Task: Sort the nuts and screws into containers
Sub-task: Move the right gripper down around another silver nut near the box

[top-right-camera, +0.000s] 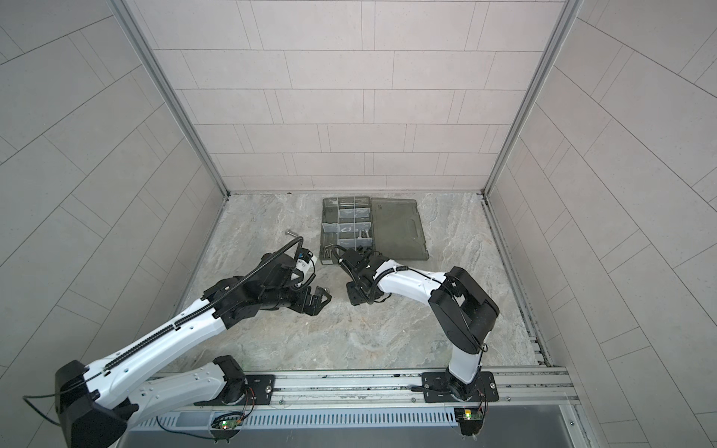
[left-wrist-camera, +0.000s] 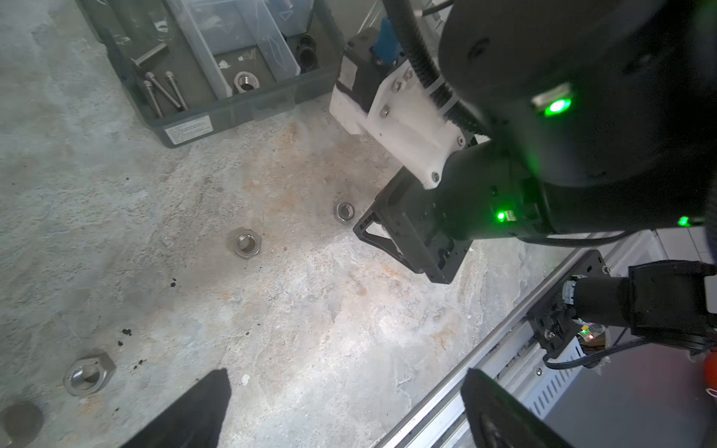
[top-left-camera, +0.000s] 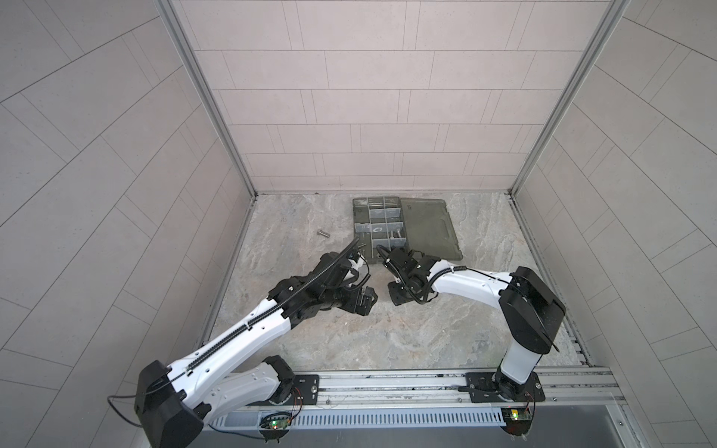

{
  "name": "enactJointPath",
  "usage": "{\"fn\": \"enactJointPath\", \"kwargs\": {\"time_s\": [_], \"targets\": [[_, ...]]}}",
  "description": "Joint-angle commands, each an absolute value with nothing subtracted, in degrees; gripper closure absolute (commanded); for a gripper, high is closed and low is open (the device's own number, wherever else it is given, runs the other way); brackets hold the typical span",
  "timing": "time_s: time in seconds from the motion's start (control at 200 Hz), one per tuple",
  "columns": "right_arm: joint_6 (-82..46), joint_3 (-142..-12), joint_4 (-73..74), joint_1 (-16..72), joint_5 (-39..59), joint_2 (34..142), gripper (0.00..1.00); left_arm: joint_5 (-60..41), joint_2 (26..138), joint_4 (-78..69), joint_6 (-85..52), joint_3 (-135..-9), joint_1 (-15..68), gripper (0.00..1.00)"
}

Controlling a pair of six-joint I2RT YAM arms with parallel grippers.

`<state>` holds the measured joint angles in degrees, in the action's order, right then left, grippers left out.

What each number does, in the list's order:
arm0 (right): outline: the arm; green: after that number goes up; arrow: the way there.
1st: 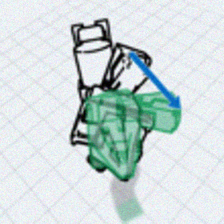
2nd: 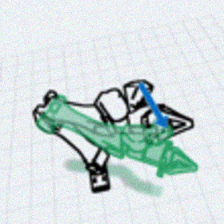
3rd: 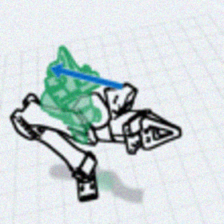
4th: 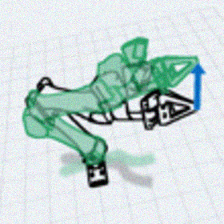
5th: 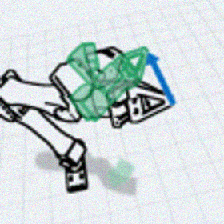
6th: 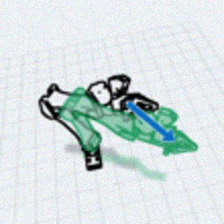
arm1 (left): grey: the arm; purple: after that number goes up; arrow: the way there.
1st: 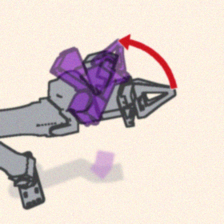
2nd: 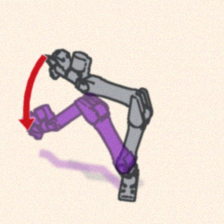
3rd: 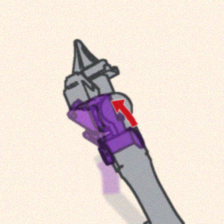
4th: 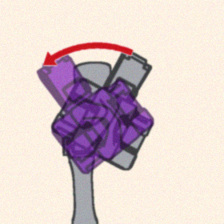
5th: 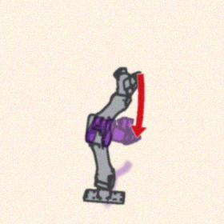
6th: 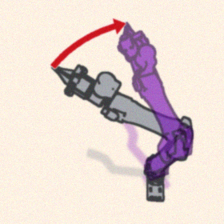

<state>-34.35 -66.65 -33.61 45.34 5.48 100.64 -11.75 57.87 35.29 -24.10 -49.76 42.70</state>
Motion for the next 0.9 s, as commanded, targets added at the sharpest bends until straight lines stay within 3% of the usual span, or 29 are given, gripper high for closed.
{"fn": "enactJointPath", "kwargs": {"time_s": [0.0,0.275,0.595,0.896], "targets": [[-34.3,-68.5,-33.5,45.4,4.3,102.3,0.56,-7.1,54.1,36.8,-25.7,-48.8,43.0,0.0],[-34.1,-71.4,-34.6,44.5,4.0,105.8,0.57,-3.8,50.5,39.1,-24.9,-48.4,43.0,0.0],[-34.2,-72.4,-35.0,42.7,5.9,108.7,0.68,-3.2,52.5,38.9,-23.4,-49.2,42.9,0.0],[-34.0,-72.6,-35.9,42.5,7.0,109.1,0.71,-3.2,53.2,38.3,-23.2,-49.1,42.9,0.0]]}}
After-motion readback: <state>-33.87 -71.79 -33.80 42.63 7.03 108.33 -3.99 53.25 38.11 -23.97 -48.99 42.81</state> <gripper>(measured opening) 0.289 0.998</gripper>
